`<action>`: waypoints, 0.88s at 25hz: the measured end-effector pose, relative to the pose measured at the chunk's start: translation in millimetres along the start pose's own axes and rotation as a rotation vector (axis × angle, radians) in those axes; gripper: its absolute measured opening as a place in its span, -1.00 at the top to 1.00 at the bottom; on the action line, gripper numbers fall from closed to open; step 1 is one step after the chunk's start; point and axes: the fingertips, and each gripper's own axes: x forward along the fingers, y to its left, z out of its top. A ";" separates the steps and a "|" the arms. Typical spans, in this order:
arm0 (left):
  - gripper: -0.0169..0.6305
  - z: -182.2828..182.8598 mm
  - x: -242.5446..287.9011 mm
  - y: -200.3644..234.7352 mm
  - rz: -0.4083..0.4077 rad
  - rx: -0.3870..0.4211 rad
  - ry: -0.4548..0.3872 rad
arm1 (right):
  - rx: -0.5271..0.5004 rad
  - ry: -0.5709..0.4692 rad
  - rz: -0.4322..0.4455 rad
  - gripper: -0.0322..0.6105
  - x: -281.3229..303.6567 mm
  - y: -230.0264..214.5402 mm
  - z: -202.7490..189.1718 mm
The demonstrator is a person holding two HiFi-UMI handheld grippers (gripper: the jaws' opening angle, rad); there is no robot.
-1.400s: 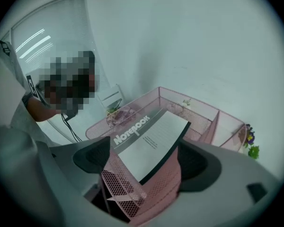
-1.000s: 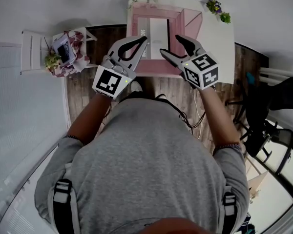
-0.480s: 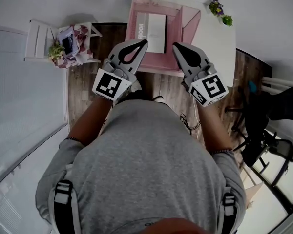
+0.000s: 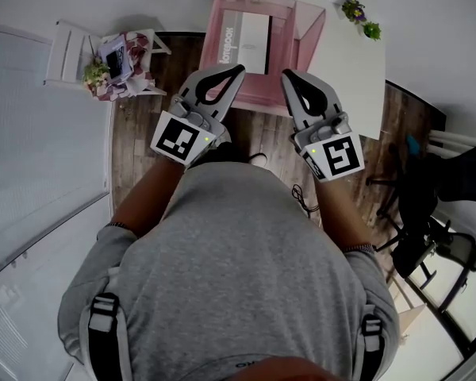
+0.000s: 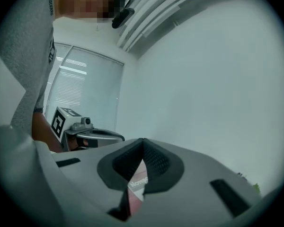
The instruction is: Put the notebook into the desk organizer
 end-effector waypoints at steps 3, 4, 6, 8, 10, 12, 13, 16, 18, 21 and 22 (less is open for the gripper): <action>0.89 4.2 -1.9 -4.2 0.008 0.010 -0.005 | -0.001 -0.012 -0.004 0.88 -4.2 1.7 2.5; 0.89 5.5 -2.4 -4.9 0.011 0.014 -0.007 | -0.001 -0.016 -0.005 0.88 -5.2 1.8 3.3; 0.89 7.5 -2.9 -5.6 0.016 0.018 -0.007 | 0.000 -0.022 -0.007 0.88 -6.4 1.6 5.0; 0.89 9.1 -3.0 -6.3 0.020 0.019 -0.006 | 0.000 -0.028 -0.009 0.88 -7.2 1.3 6.9; 0.89 10.9 -3.2 -8.0 0.022 0.021 -0.010 | 0.001 -0.030 -0.011 0.88 -8.5 1.1 7.8; 0.89 11.4 -3.3 -10.0 0.024 0.021 -0.011 | 0.000 -0.032 -0.015 0.88 -10.6 0.9 7.4; 0.89 11.0 -3.2 -10.4 0.026 0.020 -0.009 | 0.000 -0.033 -0.018 0.88 -11.5 0.7 7.1; 0.89 9.7 -2.2 -9.6 0.034 0.019 -0.008 | 0.003 -0.033 -0.022 0.88 -12.9 -0.4 5.2; 0.89 9.7 -1.4 -9.8 0.037 0.020 -0.009 | 0.008 -0.031 -0.023 0.88 -13.3 -1.3 3.9; 0.89 9.5 -1.2 -11.0 0.037 0.022 -0.008 | 0.012 -0.029 -0.023 0.88 -13.5 -0.5 1.8; 0.89 9.2 -1.4 -11.1 0.037 0.022 -0.008 | 0.011 -0.028 -0.023 0.88 -13.2 0.2 1.3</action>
